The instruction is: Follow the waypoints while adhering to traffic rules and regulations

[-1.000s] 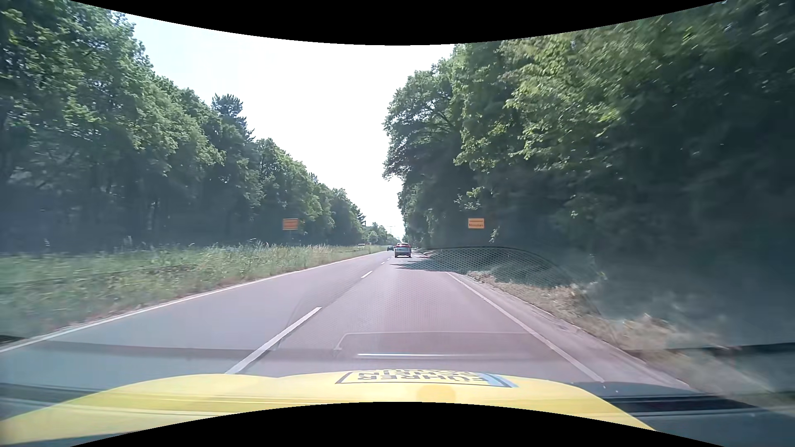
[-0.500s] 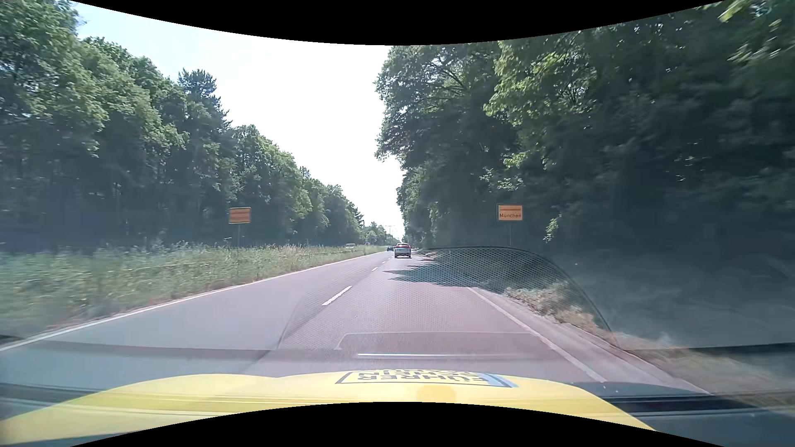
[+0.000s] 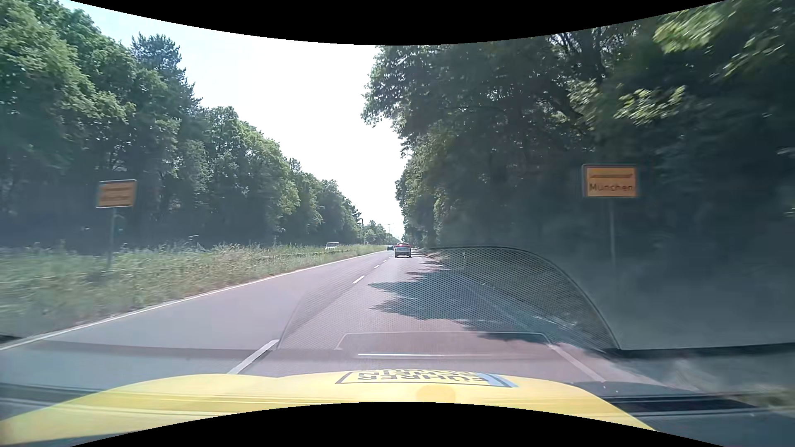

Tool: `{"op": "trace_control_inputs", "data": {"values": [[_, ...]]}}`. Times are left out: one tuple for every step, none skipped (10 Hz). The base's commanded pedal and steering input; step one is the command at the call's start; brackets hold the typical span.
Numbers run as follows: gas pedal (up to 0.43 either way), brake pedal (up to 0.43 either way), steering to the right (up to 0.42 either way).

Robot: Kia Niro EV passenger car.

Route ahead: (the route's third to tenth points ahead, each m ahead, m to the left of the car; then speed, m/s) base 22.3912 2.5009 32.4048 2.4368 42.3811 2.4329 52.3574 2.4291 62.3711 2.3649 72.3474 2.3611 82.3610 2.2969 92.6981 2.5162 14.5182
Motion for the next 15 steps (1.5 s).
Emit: {"op": "trace_control_inputs", "data": {"values": [[0.067, 0.0, -0.001], [0.067, 0.0, -0.001], [0.067, 0.0, -0.001], [0.067, 0.0, -0.001], [0.067, 0.0, -0.001], [0.067, 0.0, -0.001], [0.067, 0.0, -0.001], [0.079, 0.0, -0.001], [0.079, 0.0, -0.001], [0.079, 0.0, -0.001], [0.079, 0.0, -0.001], [0.079, 0.0, -0.001], [0.079, 0.0, -0.001], [0.079, 0.0, -0.001], [0.087, 0.0, -0.001]]}}
